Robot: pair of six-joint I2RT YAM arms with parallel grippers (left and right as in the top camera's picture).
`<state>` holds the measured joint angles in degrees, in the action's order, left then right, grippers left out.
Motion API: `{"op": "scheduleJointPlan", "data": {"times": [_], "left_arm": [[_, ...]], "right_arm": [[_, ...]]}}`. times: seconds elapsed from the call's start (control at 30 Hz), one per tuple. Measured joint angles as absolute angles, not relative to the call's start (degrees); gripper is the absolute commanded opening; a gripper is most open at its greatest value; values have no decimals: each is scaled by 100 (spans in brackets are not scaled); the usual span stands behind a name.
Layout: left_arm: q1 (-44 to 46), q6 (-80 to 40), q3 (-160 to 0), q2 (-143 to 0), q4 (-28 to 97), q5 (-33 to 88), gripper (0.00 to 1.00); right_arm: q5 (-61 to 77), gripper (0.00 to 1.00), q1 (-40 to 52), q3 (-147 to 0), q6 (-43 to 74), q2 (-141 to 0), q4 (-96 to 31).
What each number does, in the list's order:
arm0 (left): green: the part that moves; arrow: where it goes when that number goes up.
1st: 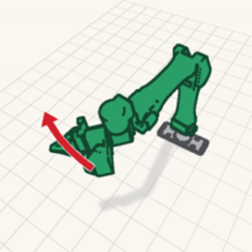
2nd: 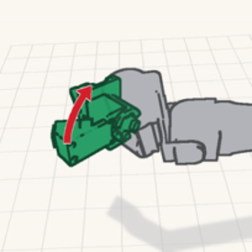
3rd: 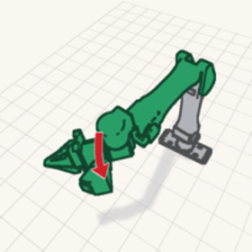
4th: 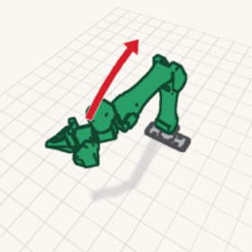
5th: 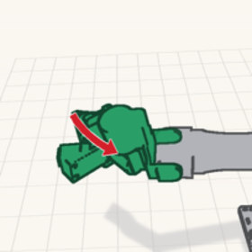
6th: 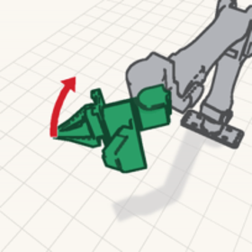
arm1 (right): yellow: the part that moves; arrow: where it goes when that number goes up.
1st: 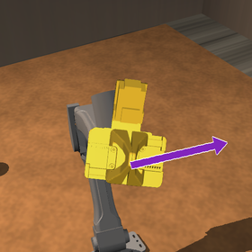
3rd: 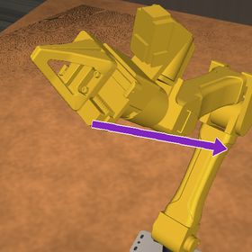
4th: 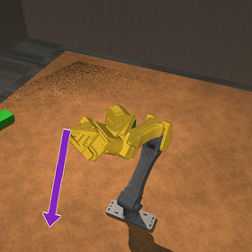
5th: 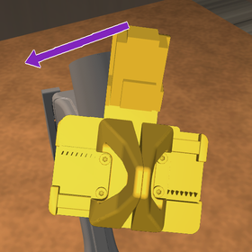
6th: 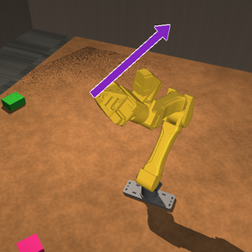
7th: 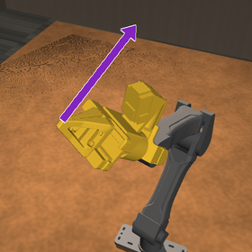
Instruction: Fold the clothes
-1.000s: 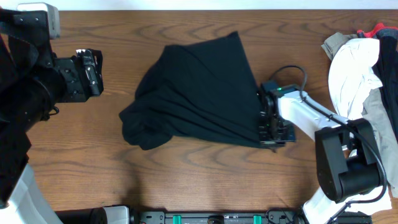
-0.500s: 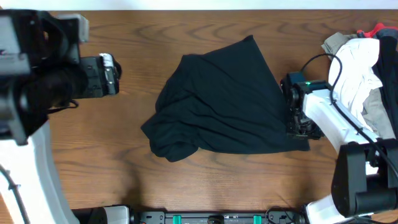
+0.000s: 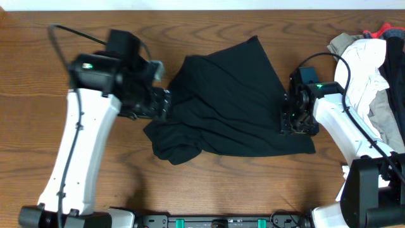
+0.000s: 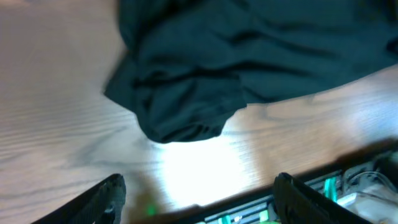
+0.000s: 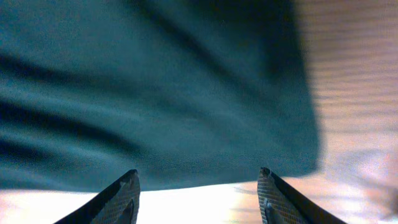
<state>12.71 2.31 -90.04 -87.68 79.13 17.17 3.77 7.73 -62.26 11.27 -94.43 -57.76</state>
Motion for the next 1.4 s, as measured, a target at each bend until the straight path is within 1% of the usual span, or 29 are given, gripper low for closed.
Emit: {"op": "scheduleJointPlan", "data": {"times": [0.27,0.47,0.53,0.6,0.63,0.7,0.73,0.77,0.8,0.9,0.97,1.17,1.27,1.4], "left_arm": [[2005,152,-6936,-8777,6211,1610,79],[2383,150,-6099,-8777,5210,1494,79],[2416,148,-5957,-8777,5009,1347,77],[2421,130,-5872,-8785,4893,1210,67],[2421,128,-5850,-8814,4829,1146,59],[2421,104,-5843,-8906,4711,1039,36],[2421,108,-5843,-8978,4633,1004,27],[2421,113,-5841,-9039,4582,982,15],[2421,128,-5841,-9107,4541,963,6],[2423,128,-5841,-9225,4622,814,6],[2421,82,-5881,-9223,4941,631,6],[2421,-89,-6536,-9061,6040,-69,6],[2379,-301,-6860,-8805,6348,-475,6],[2150,-613,-6936,-8608,6705,-814,6]], "right_arm": [[1002,62,668,-6228,985,-9443,-5745],[1315,62,475,-6228,1000,-9443,-5629],[1378,62,469,-6228,1000,-9443,-5623],[1417,62,467,-6228,1000,-9443,-5621],[1431,62,467,-6228,1000,-9443,-5621],[1459,62,467,-6228,1000,-9443,-5601],[1463,61,467,-6228,1000,-9443,-5590],[1466,61,467,-6228,1000,-9443,-5583],[1468,61,467,-6230,1000,-9443,-5577],[1479,60,467,-6228,1000,-9443,-5577],[1481,59,467,-6230,1000,-9443,-5570],[1487,49,469,-6228,976,-9443,-5304],[1490,42,491,-6228,978,-9443,-5245],[1470,35,517,-6206,974,-9443,-5168]]}}
